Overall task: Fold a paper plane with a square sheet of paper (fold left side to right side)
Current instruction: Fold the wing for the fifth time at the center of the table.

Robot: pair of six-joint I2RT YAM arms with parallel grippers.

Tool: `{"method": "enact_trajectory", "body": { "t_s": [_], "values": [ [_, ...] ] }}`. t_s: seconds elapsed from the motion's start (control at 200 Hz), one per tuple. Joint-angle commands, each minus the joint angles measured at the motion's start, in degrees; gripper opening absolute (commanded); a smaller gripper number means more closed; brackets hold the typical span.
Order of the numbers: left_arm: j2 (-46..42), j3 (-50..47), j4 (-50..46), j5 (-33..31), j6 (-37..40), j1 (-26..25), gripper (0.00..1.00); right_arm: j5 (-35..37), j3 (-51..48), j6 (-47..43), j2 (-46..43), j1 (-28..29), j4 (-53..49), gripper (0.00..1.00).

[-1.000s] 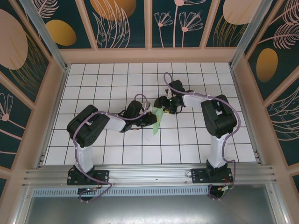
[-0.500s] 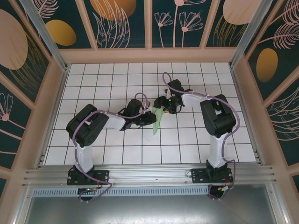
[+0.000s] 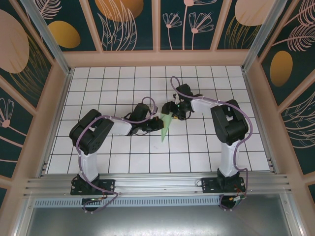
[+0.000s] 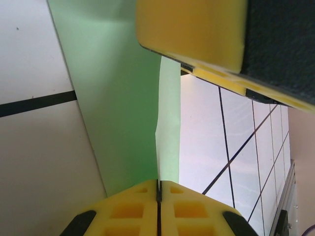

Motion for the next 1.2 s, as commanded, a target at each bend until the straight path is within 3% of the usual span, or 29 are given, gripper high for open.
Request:
{"method": "enact_trajectory", "body": {
  "t_s": [0.0, 0.821, 1.196],
  "values": [
    [-0.86, 1.46, -1.29, -0.14, 1.60, 0.73, 0.07, 8.23, -2.90, -2.34, 7.24, 0.41, -1.20, 0.70],
    [2.56, 2.26, -2.88, 0.18, 2.58, 0.85, 0.07, 7.15, -2.49, -2.78, 6.37, 0.48, -0.81, 0.71],
    [4.53, 0.94, -2.45, -0.27, 1.83, 0.83, 0.06, 2.79, -6.35, -0.24, -3.30, -2.21, 7.77, 0.72]
  ]
}}
